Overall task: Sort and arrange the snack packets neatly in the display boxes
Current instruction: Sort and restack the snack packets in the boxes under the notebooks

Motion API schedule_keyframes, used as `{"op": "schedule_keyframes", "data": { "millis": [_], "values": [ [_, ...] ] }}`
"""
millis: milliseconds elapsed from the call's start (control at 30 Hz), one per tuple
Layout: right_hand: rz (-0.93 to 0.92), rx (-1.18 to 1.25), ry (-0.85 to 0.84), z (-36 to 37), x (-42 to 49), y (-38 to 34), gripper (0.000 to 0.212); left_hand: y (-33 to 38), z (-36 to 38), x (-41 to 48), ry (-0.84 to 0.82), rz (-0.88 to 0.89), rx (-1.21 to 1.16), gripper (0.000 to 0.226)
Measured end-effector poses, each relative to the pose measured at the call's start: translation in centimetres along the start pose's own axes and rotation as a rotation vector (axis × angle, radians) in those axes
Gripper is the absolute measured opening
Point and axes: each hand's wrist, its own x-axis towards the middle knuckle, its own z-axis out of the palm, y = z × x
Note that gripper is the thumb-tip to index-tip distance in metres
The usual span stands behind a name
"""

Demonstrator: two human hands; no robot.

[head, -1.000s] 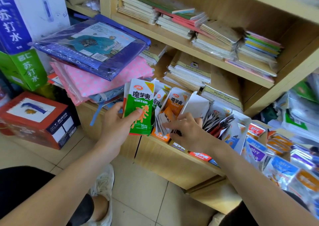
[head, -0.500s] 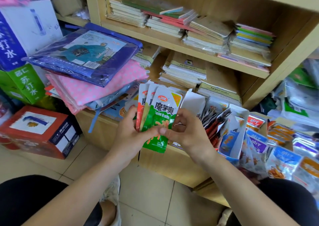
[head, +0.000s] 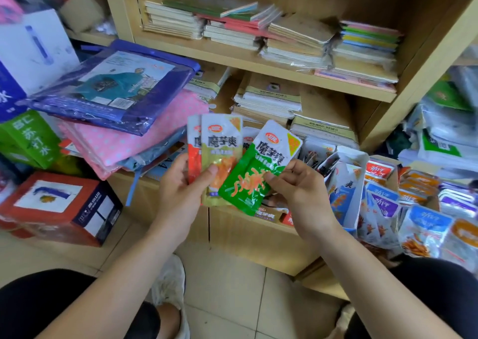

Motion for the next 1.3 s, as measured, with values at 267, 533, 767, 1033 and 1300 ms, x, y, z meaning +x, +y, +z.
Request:
{"op": "schedule_keyframes", "data": {
  "millis": [267, 533, 767, 1033, 1300],
  "values": [
    [-0.090, -0.102, 0.153, 0.7, 3.8, -1.7, 0.027, 1.1, -4.7, 3.0, 0.433, 0.153, 0.023, 0.018],
    [-0.168, -0.387, 0.189, 4.8, 8.2, -2.7, 0.026, 1.3, -5.2, 2.5, 0.437, 0.141, 0.061, 0.012],
    [-0.064, -0.630, -0.050, 9.3, 10.8, -1.4, 0.019, 1.4, -6.5, 2.8, 0.459, 0.064, 0.075, 0.014],
    [0.064, -0.881, -0.519, 8.2, 10.6, -0.9, 0.025, 1.7, -6.1, 2.4, 0.387, 0.022, 0.038, 0.013],
    [-0.155, -0.557, -0.269, 7.0, 8.8, -2.3, 0.018, 2.0, -5.2, 1.9, 0.299, 0.033, 0.013, 0.020]
  ]
}}
